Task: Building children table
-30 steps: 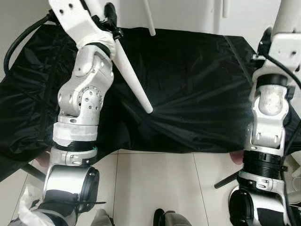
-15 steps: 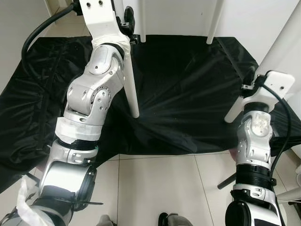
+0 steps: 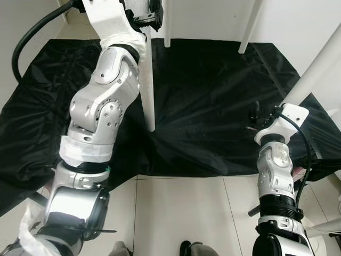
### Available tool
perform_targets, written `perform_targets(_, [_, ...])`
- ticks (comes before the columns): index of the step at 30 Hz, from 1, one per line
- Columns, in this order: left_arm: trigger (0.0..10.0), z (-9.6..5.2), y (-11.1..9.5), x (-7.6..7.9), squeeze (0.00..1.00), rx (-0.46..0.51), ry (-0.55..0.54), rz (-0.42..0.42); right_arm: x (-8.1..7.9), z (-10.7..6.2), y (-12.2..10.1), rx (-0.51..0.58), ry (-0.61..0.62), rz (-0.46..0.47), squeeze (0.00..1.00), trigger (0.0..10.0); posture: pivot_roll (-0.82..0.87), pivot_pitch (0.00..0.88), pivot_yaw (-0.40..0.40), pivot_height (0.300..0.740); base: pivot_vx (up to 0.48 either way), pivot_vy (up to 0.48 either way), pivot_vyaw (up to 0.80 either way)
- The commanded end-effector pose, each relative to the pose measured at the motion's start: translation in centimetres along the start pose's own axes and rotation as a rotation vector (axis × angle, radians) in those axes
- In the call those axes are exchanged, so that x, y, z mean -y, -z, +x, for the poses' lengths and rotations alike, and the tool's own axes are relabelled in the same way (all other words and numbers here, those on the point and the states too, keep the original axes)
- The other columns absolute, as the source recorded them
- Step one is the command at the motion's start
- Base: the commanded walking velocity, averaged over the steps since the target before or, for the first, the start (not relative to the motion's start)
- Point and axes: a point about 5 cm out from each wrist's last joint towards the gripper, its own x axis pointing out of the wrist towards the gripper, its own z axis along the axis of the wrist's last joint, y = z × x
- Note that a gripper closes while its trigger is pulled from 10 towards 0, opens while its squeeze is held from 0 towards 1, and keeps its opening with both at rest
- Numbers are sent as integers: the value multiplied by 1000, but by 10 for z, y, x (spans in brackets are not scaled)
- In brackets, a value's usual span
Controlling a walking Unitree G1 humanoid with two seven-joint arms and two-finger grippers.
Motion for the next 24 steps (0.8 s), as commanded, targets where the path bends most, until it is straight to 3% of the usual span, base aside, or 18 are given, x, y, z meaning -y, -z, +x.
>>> perform_targets(1, [10000, -12, 8, 10, 0, -39, 309, 39, -3, -3, -5, 50, -25, -4, 0, 10000, 100, 152, 3, 740, 0, 0, 0])
perform_targets(12, [10000, -39, 32, 2, 0, -124, 446, 102, 6, -7, -5, 88, 31, -63, 0, 10000, 108, 163, -12, 740, 0, 0, 0])
perform_targets(24, [10000, -54, 53, -17, 0, -171, 420, 143, 13, -18, -10, 152, 83, -55, 0, 10000, 98, 160, -9, 740, 0, 0, 0])
